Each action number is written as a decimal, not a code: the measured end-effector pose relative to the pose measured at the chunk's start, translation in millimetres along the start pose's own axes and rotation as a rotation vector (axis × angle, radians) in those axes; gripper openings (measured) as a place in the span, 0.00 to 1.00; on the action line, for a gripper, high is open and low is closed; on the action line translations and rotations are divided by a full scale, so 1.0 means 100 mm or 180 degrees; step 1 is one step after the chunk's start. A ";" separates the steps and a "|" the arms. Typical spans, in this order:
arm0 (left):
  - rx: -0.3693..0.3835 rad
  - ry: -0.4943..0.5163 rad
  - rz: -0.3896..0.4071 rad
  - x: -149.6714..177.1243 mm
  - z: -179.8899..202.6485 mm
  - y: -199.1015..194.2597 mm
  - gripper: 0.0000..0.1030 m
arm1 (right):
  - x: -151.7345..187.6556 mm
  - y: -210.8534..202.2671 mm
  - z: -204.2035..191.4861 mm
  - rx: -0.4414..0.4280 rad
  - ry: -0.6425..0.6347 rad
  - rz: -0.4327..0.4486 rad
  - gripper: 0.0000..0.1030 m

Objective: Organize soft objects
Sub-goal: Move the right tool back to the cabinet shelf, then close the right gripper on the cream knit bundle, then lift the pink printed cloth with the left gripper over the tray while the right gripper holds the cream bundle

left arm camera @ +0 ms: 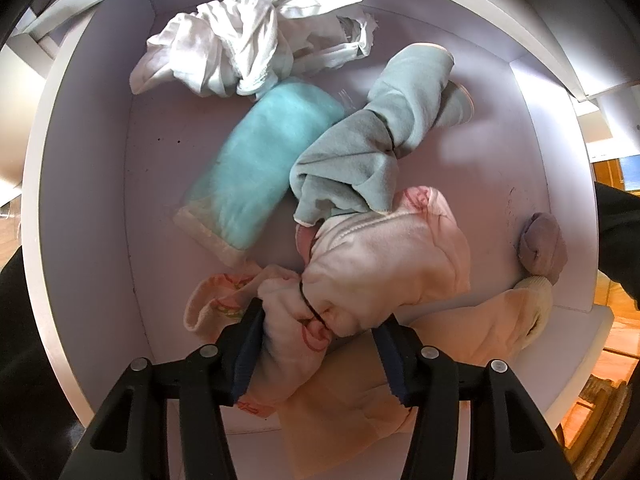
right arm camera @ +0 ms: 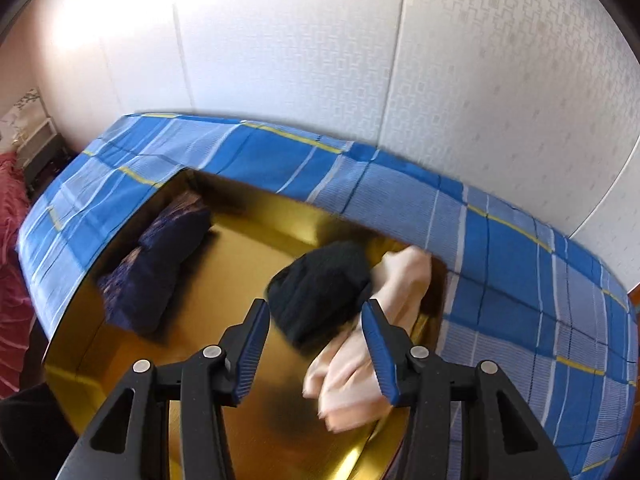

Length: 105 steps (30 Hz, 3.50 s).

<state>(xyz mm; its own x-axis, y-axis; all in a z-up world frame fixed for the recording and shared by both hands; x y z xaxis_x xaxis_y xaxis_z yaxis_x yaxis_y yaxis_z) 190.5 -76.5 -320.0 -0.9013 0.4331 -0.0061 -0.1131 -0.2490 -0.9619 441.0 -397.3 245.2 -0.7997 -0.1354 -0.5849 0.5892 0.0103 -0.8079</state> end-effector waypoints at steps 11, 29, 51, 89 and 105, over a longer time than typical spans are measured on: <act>-0.0007 0.0005 0.0000 0.00 0.01 0.01 0.54 | 0.58 -0.62 -0.11 -0.0147 -0.0096 0.0199 0.47; -0.0038 0.0049 0.0008 0.01 0.04 0.05 0.53 | 1.84 -1.21 -0.45 -0.0509 -0.0318 0.0016 0.47; -0.0007 0.0024 0.0022 0.01 -0.01 0.00 0.50 | 3.80 0.13 -0.35 -0.0633 0.0555 -0.2117 0.48; 0.0067 0.0018 0.0258 0.12 0.06 -0.61 0.47 | 4.54 1.00 -0.38 -0.0604 0.1408 -0.2801 0.58; 0.0113 0.0342 0.0708 0.15 0.27 -1.23 0.47 | 4.31 1.04 -0.20 -0.0559 0.1502 -0.2574 0.56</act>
<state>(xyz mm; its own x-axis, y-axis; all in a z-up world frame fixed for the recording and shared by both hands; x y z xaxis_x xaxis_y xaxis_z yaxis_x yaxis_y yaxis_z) 179.6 -63.1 -193.8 -0.8562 0.4535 -0.2475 0.0668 -0.3779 -0.9234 155.0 -434.8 -92.3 -0.9441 0.2469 0.2185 -0.1581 0.2426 -0.9572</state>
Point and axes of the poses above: each gripper's, at about its wrist camera, not at the fingertips, and y roughly the way its jaws point, z to its right, x to its underside, the point moved 5 cm from there along y, roughly the way its jaws point, and after that the axes turned 3 degrees about x, right-handed, at the moved point
